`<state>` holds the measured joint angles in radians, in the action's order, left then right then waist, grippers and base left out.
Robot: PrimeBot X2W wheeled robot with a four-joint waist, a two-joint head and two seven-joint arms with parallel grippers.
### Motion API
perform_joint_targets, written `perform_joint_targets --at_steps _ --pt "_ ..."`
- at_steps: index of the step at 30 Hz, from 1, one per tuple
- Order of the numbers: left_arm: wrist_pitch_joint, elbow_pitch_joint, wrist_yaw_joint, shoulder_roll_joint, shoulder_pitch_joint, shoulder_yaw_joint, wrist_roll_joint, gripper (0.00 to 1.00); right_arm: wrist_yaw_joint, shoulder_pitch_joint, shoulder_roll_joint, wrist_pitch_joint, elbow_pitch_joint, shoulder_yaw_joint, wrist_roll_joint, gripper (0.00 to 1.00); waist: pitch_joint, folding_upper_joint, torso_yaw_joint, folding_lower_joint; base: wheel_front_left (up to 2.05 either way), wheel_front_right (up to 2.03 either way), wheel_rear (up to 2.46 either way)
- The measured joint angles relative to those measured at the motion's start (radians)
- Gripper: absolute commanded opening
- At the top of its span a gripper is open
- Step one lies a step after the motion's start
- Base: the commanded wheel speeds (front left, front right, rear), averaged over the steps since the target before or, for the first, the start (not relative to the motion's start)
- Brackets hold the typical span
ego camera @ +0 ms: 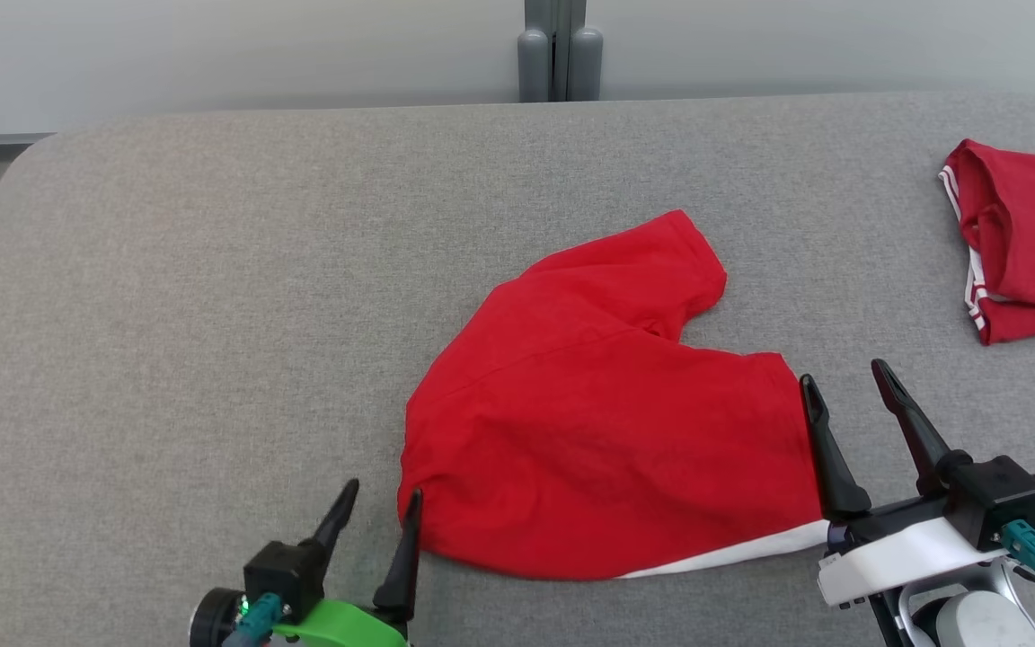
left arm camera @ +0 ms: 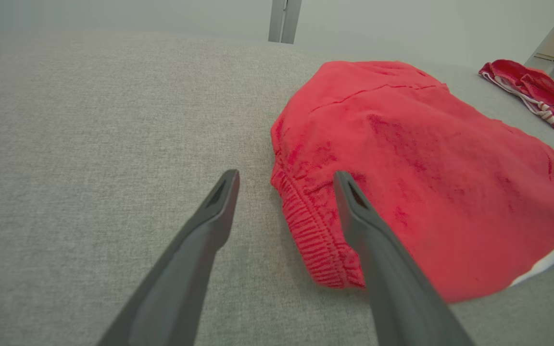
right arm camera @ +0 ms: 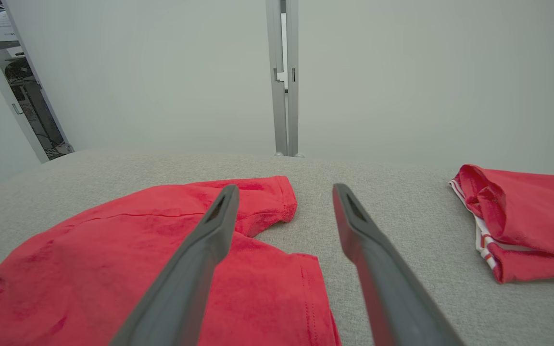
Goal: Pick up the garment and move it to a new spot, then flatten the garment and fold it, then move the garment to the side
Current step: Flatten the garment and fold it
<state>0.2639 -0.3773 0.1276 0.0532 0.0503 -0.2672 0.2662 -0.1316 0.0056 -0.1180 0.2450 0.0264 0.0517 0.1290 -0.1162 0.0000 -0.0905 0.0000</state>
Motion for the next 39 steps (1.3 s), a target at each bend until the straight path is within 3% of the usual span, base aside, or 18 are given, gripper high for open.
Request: perform_joint_targets --at_steps 4,11,12,13,14,22,28,35,39 --pt "0.0 -0.082 0.001 0.004 0.001 -0.074 0.021 1.0 0.0 -0.005 -0.001 0.003 0.01 0.004 0.001 1.0 -0.001 0.0 0.009 0.0 0.0 0.0 0.0" --pt "0.0 -0.175 0.001 0.006 0.041 -0.117 0.073 1.0 0.0 -0.012 -0.003 0.007 0.018 0.012 0.001 1.0 -0.008 0.0 0.032 0.0 0.0 0.0 0.0" --pt "0.0 -0.173 0.001 0.006 0.047 -0.127 0.083 0.71 0.0 -0.012 -0.003 0.007 0.019 0.012 0.001 1.0 -0.009 0.0 0.034 0.0 0.0 0.0 0.0" --pt "0.0 -0.165 0.001 0.005 0.059 -0.139 0.092 0.27 0.0 -0.012 -0.003 0.008 0.019 0.011 0.001 1.0 -0.01 0.0 0.037 0.0 0.0 0.0 0.0" --pt "0.0 -0.154 0.001 0.005 0.071 -0.153 0.097 0.0 0.0 -0.012 -0.004 0.008 0.019 0.009 0.001 1.0 -0.012 0.0 0.038 0.0 0.0 0.0 0.0" --pt "0.0 0.006 0.001 0.02 0.1 -0.176 0.092 0.0 0.0 -0.011 -0.002 0.012 0.024 -0.011 0.001 1.0 -0.012 0.0 0.021 0.0 0.0 0.0 0.0" --pt "-0.002 0.099 0.002 0.075 0.066 -0.223 0.091 0.0 0.0 -0.01 0.003 0.012 0.032 -0.014 0.0 1.0 -0.013 0.0 -0.004 0.0 0.0 0.0 0.0" --pt "-0.068 0.153 0.002 0.126 -0.028 -0.279 0.099 0.0 0.0 -0.016 0.003 0.014 0.042 -0.013 0.002 1.0 -0.028 0.0 -0.01 0.0 0.0 0.0 0.0" --pt "-0.065 0.16 0.001 0.123 -0.031 -0.28 0.104 0.0 0.0 -0.027 -0.002 0.016 0.053 -0.011 0.009 1.0 -0.033 0.0 -0.002 0.0 0.0 0.0 0.0"
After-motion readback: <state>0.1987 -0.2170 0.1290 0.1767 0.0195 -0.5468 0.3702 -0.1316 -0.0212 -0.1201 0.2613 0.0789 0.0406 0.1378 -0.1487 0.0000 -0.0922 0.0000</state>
